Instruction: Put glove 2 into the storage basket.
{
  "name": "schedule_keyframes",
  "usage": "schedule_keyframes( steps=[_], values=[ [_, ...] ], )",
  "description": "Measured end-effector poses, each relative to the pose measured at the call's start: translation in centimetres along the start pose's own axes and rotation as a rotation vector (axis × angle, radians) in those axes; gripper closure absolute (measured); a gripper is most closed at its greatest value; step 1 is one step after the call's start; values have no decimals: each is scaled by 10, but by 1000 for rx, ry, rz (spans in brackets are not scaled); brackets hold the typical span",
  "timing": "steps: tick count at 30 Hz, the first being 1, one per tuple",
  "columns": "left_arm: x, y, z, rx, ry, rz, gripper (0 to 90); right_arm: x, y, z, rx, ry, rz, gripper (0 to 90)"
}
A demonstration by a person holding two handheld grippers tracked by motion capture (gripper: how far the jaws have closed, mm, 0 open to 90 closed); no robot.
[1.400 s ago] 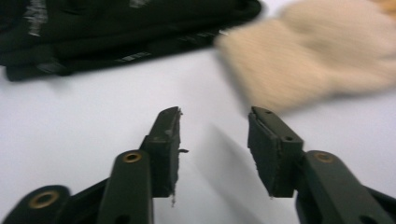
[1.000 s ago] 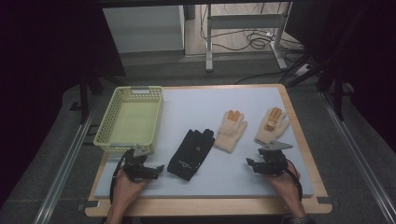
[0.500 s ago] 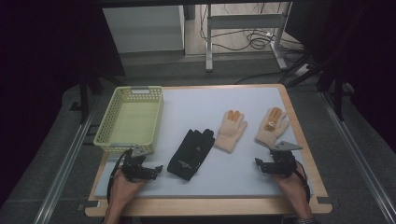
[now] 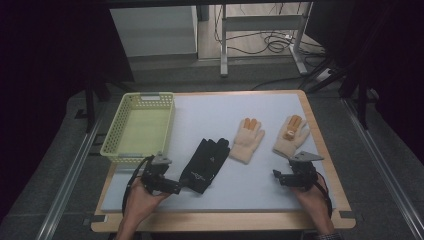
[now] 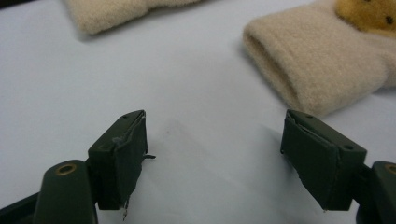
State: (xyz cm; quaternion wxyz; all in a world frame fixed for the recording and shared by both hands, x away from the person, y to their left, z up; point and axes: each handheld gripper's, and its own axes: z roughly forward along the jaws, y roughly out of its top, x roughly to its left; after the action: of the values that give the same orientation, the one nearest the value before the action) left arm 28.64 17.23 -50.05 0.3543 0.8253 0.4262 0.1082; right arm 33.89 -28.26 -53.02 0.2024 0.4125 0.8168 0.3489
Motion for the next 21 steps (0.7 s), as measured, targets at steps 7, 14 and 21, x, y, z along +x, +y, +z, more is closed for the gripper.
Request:
schedule_keyframes(
  steps=[7,14,21],
  values=[
    [-24,35,34,59,16,57,1,0,0,0,-1,-1,-1,223],
    [-22,62,70,106,35,47,0,0,0,0,-1,-1,-1,222],
    [-26,70,97,177,53,60,0,0,0,0,-1,0,-2,219]
  ],
)
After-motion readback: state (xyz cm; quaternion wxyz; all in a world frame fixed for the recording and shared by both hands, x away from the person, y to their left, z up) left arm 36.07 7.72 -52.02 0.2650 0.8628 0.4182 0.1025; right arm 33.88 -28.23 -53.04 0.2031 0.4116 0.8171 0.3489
